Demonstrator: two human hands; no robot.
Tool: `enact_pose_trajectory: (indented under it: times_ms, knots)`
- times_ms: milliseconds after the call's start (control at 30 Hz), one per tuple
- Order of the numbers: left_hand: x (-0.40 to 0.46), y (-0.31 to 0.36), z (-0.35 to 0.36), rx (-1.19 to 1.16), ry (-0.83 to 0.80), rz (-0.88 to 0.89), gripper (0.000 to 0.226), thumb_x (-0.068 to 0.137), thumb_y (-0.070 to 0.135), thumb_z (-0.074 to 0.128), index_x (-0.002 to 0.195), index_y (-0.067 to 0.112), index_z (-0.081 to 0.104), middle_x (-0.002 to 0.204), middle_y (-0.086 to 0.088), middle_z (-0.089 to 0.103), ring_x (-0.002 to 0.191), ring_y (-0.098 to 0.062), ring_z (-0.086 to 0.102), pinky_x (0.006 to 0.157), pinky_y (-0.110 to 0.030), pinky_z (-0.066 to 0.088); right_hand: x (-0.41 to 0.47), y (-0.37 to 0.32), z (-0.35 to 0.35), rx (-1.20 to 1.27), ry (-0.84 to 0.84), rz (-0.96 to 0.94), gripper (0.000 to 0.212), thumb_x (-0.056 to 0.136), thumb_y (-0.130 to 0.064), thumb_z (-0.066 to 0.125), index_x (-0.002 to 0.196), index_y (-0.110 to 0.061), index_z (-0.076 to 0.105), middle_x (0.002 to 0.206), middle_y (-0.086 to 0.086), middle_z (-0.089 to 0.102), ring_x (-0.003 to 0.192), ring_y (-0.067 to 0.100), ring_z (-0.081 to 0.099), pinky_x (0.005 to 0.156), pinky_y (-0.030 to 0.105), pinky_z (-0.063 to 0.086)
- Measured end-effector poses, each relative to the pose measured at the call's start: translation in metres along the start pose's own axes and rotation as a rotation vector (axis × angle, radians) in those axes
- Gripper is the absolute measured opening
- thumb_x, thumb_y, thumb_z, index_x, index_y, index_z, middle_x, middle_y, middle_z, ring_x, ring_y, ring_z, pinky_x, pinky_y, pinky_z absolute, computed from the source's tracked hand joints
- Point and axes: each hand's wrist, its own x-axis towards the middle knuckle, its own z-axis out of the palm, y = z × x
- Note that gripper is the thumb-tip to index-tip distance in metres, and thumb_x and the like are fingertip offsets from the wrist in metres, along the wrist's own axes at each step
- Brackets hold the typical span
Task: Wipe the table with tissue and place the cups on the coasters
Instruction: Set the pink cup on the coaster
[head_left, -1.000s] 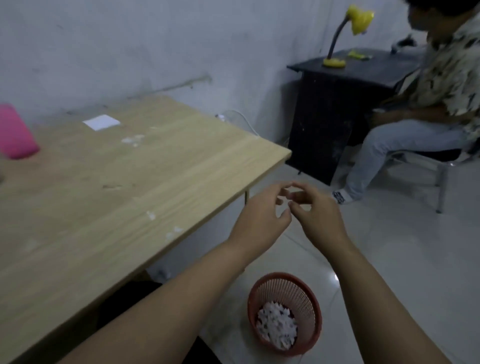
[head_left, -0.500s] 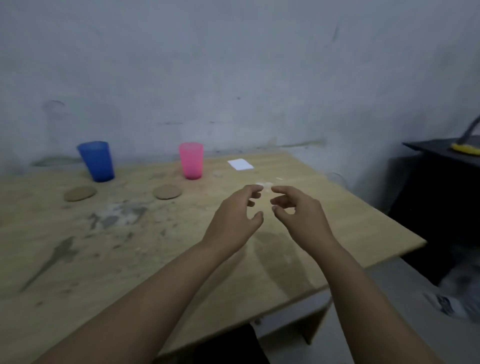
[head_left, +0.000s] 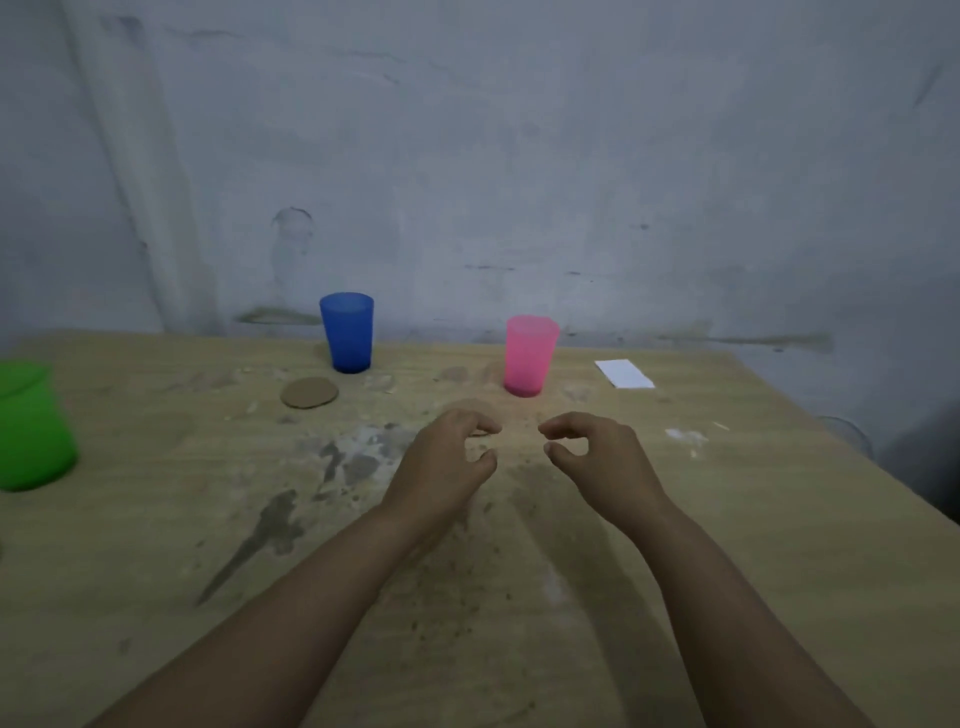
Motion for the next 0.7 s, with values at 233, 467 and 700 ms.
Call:
enact_pose_trajectory:
  times_ms: [233,467,700]
  knots:
    - [0.043,-0.036,0.017,0.063,0.062,-0.114,0.026,0.077,0.019,0.057,0.1,0.028,0.064,0.1,0.016,0.054,0.094,-0.004,0.05,0.074,-0.016,0.038,0.05,0.023,0.029,-0.001,-0.031,0.055,0.022,0.083,-0.012,0.063,0.103,-0.018,0.07,0.109,-0.004,0.069,0.094,0.001,0.052,0.074,0.007,0.03]
    - [0.075,-0.071,0.028,0.107,-0.03,-0.105,0.048,0.072,0.043,0.069,0.117,0.031,0.057,0.119,0.014,0.051,0.11,-0.005,0.048,0.094,-0.029,0.041,0.096,0.049,0.057,0.128,0.141,0.176,0.034,0.08,-0.008,0.062,0.112,-0.02,0.066,0.104,-0.003,0.066,0.1,0.013,0.058,0.079,0.021,0.037]
    - [0.093,-0.084,0.037,0.146,-0.149,-0.061,0.078,0.064,0.062,0.071,0.134,0.042,0.042,0.144,0.019,0.033,0.121,0.01,0.022,0.102,-0.021,0.021,0.129,0.068,0.08,0.276,0.354,0.233,0.049,0.078,-0.013,0.067,0.123,-0.023,0.052,0.112,-0.008,0.058,0.095,0.01,0.053,0.074,0.025,0.04]
